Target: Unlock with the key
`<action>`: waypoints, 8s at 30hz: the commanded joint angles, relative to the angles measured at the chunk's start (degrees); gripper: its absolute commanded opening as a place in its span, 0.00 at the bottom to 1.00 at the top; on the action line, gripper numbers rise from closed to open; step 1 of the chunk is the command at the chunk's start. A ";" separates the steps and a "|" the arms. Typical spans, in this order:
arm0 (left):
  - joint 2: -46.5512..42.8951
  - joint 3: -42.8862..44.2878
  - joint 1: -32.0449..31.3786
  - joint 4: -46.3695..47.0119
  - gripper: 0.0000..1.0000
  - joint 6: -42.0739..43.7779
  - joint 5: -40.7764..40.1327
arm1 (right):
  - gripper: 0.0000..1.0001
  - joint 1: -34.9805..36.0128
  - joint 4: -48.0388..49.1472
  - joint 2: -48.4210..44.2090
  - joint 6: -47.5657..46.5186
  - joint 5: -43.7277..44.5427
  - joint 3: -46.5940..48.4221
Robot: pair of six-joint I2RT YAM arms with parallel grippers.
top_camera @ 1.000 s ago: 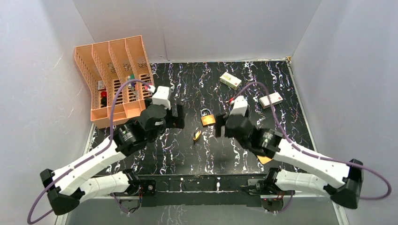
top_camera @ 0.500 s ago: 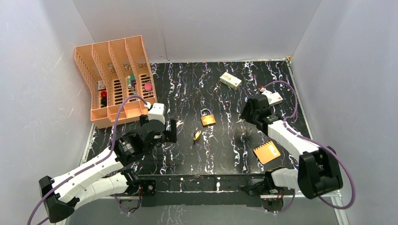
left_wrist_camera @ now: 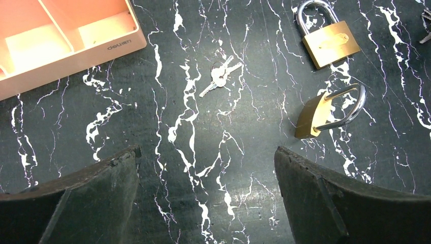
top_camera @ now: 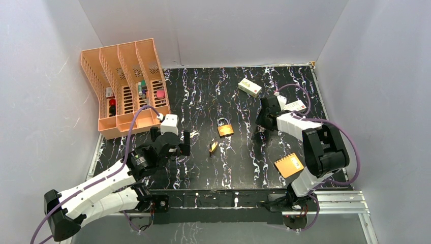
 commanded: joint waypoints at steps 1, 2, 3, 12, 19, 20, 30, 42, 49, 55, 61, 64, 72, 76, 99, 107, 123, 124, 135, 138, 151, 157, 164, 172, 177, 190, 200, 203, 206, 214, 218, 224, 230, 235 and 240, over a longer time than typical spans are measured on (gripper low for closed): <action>0.02 -0.50 0.08 1.30 0.98 0.56 -1.38 | 0.54 -0.14 -0.20 -3.84 0.93 1.83 -0.14; 0.04 -0.53 0.04 1.30 0.98 0.59 -1.30 | 0.55 -0.14 -0.43 -4.22 0.94 1.96 -0.16; 0.06 -0.52 0.07 1.31 0.98 0.59 -1.29 | 0.55 -0.18 -0.59 -4.48 0.94 2.06 -0.16; -0.09 -0.60 0.06 1.27 0.98 0.32 -0.99 | 0.46 -0.66 -1.44 -2.88 2.02 1.37 -1.10; 0.79 -0.53 0.08 1.31 0.98 0.23 -0.54 | 0.41 -0.73 -0.83 -0.80 2.55 0.78 -1.72; 0.90 -0.46 0.04 1.24 0.98 0.19 -0.55 | 0.40 -0.68 -0.83 -0.53 2.60 0.77 -1.88; 0.66 -0.50 0.07 1.11 0.98 0.05 -0.77 | 0.07 -0.58 -1.54 -4.72 0.63 0.87 -3.00; -0.56 0.39 0.08 1.13 0.98 -0.53 -0.62 | 0.00 -0.34 -6.07 -23.78 -7.68 -7.45 -1.50; -3.22 8.04 0.01 4.73 0.98 0.95 3.54 | 0.00 0.04 1.27 -35.85 -10.04 -36.28 1.16; -4.40 12.67 0.06 14.89 0.98 4.77 13.97 | 0.00 0.01 6.57 -39.96 -4.61 -53.25 5.01; -4.17 14.74 0.07 22.80 0.98 4.61 24.05 | 0.00 -0.03 20.34 -42.87 8.86 -61.36 2.14; -4.95 14.34 0.07 24.59 0.98 4.22 26.13 | 0.00 -0.03 24.77 -43.00 12.90 -62.41 1.17; -7.52 12.57 0.08 23.06 0.98 3.92 23.93 | 0.00 -0.03 27.16 -42.64 16.24 -61.69 1.28; -8.19 11.78 0.08 20.73 0.98 4.06 21.69 | 0.00 -0.03 25.35 -42.41 15.61 -60.41 0.77; -3.57 4.72 0.07 39.55 0.98 15.35 42.27 | 0.00 0.02 18.45 -40.74 13.97 -59.42 4.12; 10.82 14.37 0.08 42.22 0.88 22.78 52.97 | 0.00 0.01 18.99 -40.67 17.37 -59.02 5.65; 20.62 18.82 0.08 50.74 0.55 27.97 53.72 | 0.00 0.40 20.88 -41.70 19.47 -60.40 5.03; 20.99 19.07 0.07 51.02 0.53 28.00 53.98 | 0.00 0.47 20.88 -41.71 19.53 -60.37 5.02; 21.74 16.67 0.17 59.40 0.40 24.54 53.22 | 0.00 0.54 21.82 -41.62 20.35 -60.46 4.68; 21.92 16.71 0.16 59.72 0.32 24.38 53.10 | 0.00 0.55 21.88 -41.67 20.44 -60.49 4.76; 21.68 15.75 0.15 57.82 0.30 24.51 53.40 | 0.00 0.57 22.00 -42.04 20.89 -60.48 4.79; 21.41 14.60 0.15 58.29 0.30 23.81 53.73 | 0.00 0.57 22.29 -42.02 21.16 -60.49 4.89; 21.63 14.57 0.16 59.14 0.15 23.62 54.29 | 0.00 0.62 22.86 -41.95 21.74 -60.57 4.66; 22.34 15.46 0.15 60.63 0.20 22.69 54.98 | 0.00 0.65 23.43 -42.07 22.29 -60.74 4.53; 22.42 15.80 0.15 61.07 0.20 22.30 55.67 | 0.00 0.63 23.43 -42.19 22.30 -60.61 4.24; 22.47 15.78 0.17 62.13 0.00 22.20 56.57 | 0.00 0.64 23.52 -42.74 22.38 -60.74 3.71; 19.81 14.99 0.15 58.83 0.00 27.20 50.44 | 0.44 0.65 12.18 -44.07 14.87 -58.00 6.77; 18.06 16.66 0.16 51.91 0.00 34.83 48.10 | 0.76 0.65 4.69 -44.49 10.51 -56.29 9.51; 15.99 18.35 0.16 44.56 0.00 42.63 45.48 | 0.97 0.61 -3.13 -44.43 5.33 -54.81 13.34; 11.39 20.20 -0.24 33.56 0.00 74.32 32.89 | 0.98 0.60 -25.25 -38.84 -9.71 -48.49 28.65; 11.33 13.32 -1.83 39.76 0.00 105.43 24.09 | 0.94 0.65 -26.54 -34.32 -7.29 -50.54 29.95; 13.00 14.46 -1.77 35.92 0.00 120.55 21.35 | 0.88 0.65 -20.79 -31.55 -4.11 -56.97 28.42; 14.88 23.86 -1.77 24.93 0.00 122.03 23.99 | 0.86 1.78 -18.08 -31.13 -5.12 -57.72 29.79; 16.39 28.83 -1.77 21.23 0.00 122.74 25.73 | 0.79 1.78 1.16 -33.04 8.56 -63.61 19.73; 17.85 30.12 -1.77 21.98 0.00 124.03 26.15 | 0.77 1.74 16.54 -31.95 17.33 -66.07 17.76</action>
